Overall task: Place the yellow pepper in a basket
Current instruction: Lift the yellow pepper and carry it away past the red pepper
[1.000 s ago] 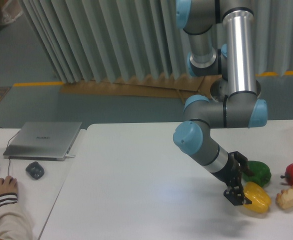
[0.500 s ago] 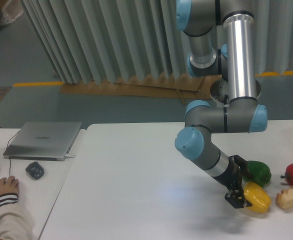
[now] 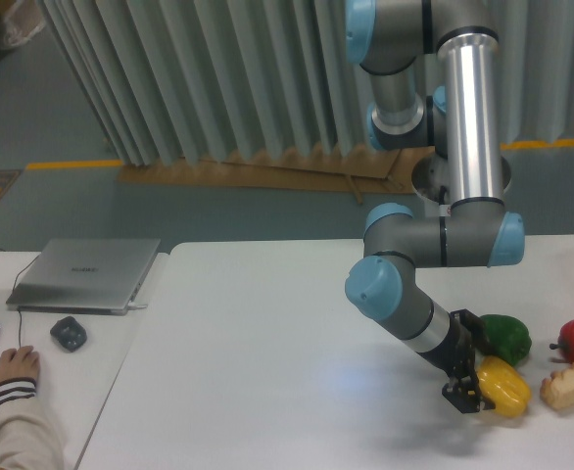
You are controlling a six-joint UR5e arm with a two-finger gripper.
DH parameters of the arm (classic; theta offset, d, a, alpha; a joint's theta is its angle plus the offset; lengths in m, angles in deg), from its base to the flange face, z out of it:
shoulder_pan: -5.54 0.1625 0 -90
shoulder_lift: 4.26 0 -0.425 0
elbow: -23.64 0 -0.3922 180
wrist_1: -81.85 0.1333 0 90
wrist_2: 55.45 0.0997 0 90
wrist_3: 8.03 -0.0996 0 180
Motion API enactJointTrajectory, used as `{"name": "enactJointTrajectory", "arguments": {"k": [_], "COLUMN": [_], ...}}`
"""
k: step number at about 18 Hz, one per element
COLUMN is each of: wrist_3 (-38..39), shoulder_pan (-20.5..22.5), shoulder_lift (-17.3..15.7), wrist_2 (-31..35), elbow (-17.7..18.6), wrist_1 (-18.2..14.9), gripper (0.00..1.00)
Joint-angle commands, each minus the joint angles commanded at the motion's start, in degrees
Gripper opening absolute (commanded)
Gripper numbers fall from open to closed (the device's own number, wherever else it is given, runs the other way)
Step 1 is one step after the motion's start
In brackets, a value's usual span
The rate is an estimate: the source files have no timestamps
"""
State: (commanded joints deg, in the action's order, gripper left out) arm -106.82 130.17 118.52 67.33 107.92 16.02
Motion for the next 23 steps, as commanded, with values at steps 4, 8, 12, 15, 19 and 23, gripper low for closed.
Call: {"name": "enactJointTrajectory", "arguments": {"k": [4, 8, 12, 15, 19, 23], "wrist_3": [1.5, 2.4, 6.9, 7.2, 7.1, 6.0], "shoulder_pan": [0.1, 0.4, 0.2, 0.0, 0.9, 7.8], "shoulder_lift": [-0.1, -0.9, -3.7, -6.0, -10.1, -15.4], "wrist_2": [-0.1, -0.6, -1.6, -2.2, -4.4, -8.5], "elbow": [0.1, -0.4, -0.5, -0.4, -0.4, 0.7], "wrist_1": [-0.1, -0.3, -0.7, -1.2, -2.5, -3.4], "gripper": [0.13, 0.05, 0.05, 0.05, 0.05, 0.05]}}
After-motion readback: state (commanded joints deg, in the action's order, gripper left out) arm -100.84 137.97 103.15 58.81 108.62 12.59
